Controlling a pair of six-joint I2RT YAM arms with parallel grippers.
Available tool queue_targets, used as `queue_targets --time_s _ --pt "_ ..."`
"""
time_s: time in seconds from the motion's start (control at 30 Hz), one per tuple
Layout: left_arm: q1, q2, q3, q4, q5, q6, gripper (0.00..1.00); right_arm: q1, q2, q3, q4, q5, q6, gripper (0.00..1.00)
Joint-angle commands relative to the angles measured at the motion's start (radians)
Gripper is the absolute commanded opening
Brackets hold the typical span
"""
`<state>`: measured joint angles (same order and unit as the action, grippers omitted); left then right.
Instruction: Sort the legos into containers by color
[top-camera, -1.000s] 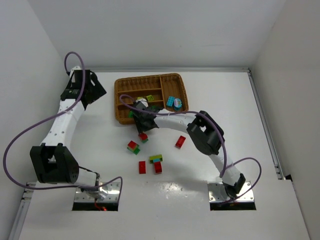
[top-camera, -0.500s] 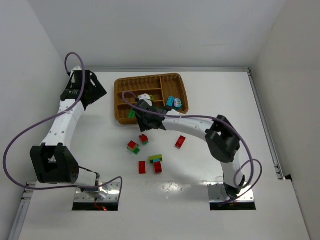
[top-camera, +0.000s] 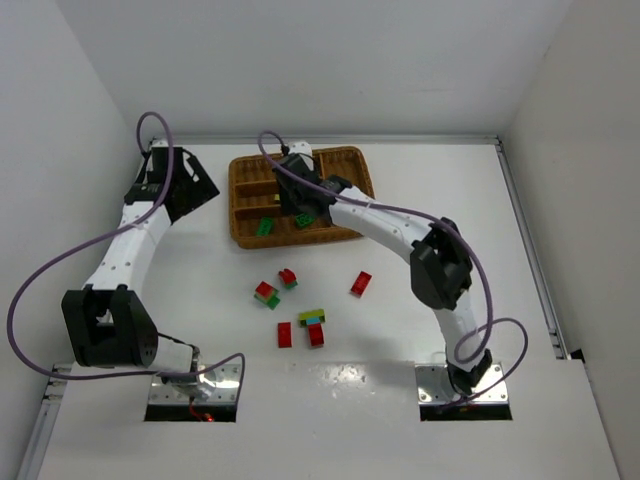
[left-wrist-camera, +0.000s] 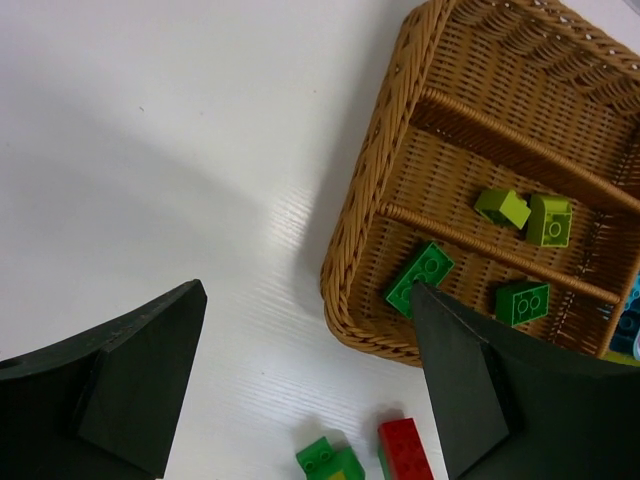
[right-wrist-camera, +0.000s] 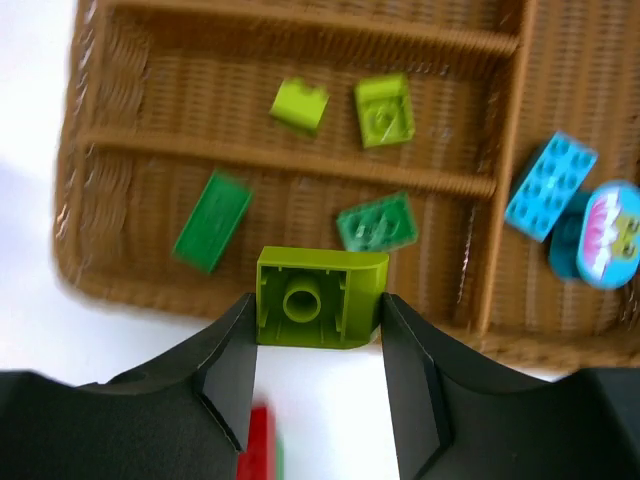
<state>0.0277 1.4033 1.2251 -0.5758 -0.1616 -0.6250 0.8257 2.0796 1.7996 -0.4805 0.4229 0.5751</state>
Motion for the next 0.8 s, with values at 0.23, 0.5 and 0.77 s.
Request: queue_targets --time_s 0.23,0.5,0.77 --pt "0.011 -0.023 -0.03 0.025 0.028 0.019 0.89 -0.086 0.276 0.363 0.005 0.03 -0.072 0.42" --pt "0.0 -0.032 -0.041 0.025 0.039 0.019 0.89 -0.122 0.217 0.321 0.002 0.034 -0.052 0.83" --pt "-0.044 -0.076 -0.082 0.025 0.027 0.028 0.89 -0.103 -0.33 -0.46 0.005 0.025 0.168 0.8"
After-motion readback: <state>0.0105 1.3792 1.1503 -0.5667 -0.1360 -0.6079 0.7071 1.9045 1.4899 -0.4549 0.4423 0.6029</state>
